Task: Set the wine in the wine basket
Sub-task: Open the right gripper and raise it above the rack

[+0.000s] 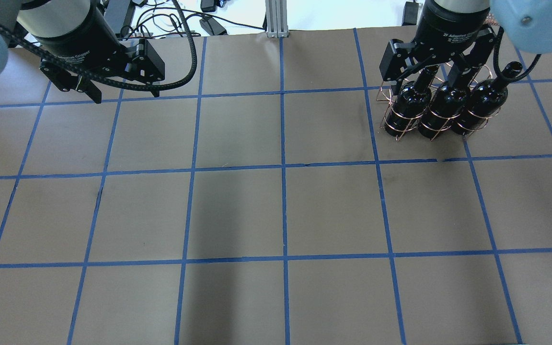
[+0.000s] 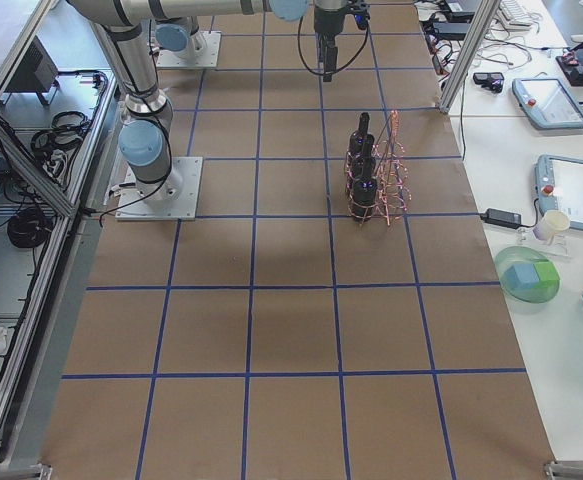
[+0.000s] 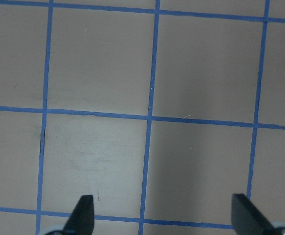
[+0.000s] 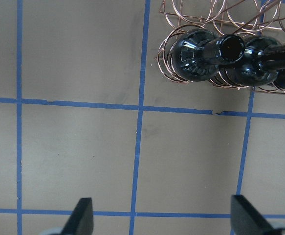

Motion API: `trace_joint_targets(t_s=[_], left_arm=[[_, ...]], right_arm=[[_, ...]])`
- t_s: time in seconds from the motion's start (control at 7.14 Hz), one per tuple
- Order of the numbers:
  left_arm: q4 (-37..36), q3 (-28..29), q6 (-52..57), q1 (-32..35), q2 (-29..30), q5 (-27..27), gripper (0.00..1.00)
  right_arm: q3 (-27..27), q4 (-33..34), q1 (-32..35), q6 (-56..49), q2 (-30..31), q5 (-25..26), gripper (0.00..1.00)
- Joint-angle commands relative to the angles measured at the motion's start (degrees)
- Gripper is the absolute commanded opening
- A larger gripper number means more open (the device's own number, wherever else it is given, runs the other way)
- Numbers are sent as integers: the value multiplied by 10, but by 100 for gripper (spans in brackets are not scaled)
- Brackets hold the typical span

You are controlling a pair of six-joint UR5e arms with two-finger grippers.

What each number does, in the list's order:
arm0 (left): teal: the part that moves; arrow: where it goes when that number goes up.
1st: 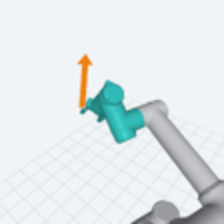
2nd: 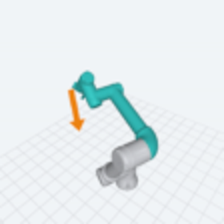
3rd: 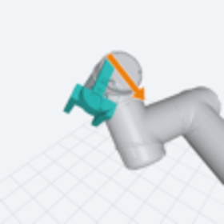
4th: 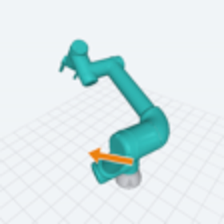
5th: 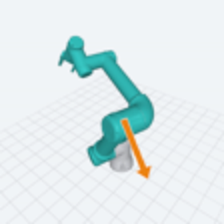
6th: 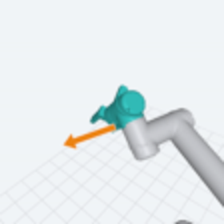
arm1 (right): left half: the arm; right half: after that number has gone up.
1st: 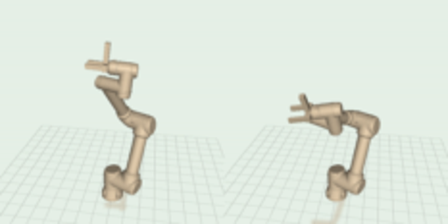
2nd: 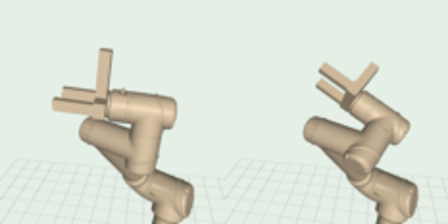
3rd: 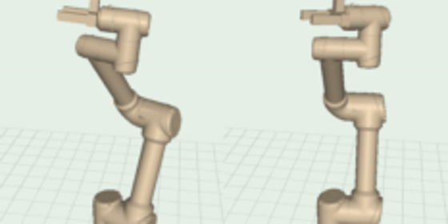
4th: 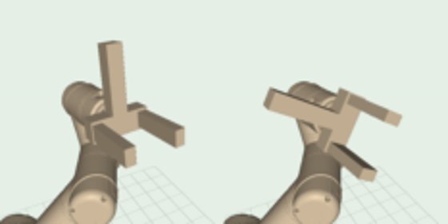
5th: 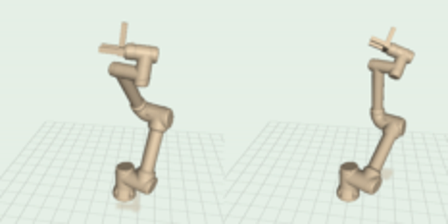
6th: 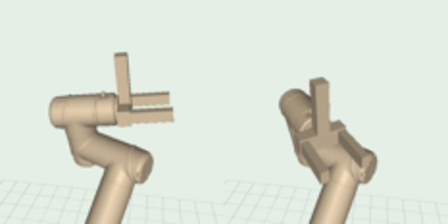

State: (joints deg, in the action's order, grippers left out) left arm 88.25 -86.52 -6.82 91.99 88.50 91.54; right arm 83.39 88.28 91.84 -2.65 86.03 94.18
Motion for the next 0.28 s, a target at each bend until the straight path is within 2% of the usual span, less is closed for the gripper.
trace_joint_targets(t_s=[0.0,0.14], left_arm=[[0,0,0,0,0,0,100],[0,0,0,0,1,0,100]], right_arm=[[0,1,-1,-3,-1,-1,100],[0,2,-1,1,-2,-4,100]])
